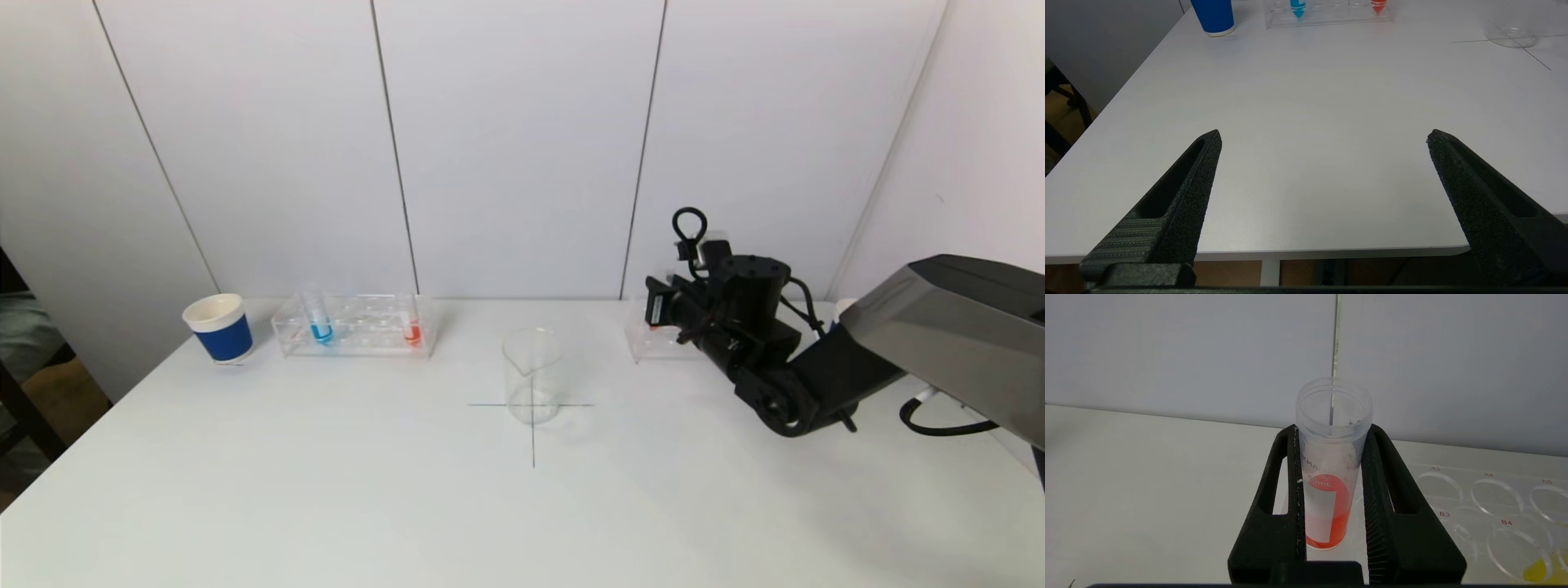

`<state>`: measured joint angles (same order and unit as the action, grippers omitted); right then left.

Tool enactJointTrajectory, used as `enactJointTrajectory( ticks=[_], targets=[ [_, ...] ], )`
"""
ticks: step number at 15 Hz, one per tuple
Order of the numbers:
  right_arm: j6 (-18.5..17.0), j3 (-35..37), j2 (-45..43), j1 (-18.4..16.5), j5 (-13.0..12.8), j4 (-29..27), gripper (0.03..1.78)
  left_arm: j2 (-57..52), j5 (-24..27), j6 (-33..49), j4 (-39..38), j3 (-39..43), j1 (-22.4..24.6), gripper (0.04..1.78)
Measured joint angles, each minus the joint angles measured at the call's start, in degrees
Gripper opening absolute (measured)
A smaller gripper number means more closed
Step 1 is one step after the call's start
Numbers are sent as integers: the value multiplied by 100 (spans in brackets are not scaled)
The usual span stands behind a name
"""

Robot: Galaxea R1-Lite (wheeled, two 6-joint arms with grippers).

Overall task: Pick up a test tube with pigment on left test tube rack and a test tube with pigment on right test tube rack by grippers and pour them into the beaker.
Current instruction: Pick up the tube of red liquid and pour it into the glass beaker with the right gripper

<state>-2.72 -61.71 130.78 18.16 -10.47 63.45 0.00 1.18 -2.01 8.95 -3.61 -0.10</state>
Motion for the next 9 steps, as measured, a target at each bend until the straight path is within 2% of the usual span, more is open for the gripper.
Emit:
enactJointTrajectory(
  ticks=[9],
  targets=[
    [2,-286,-346,-6,-5,-511,47,0,0,1,0,0,0,176]
  ],
)
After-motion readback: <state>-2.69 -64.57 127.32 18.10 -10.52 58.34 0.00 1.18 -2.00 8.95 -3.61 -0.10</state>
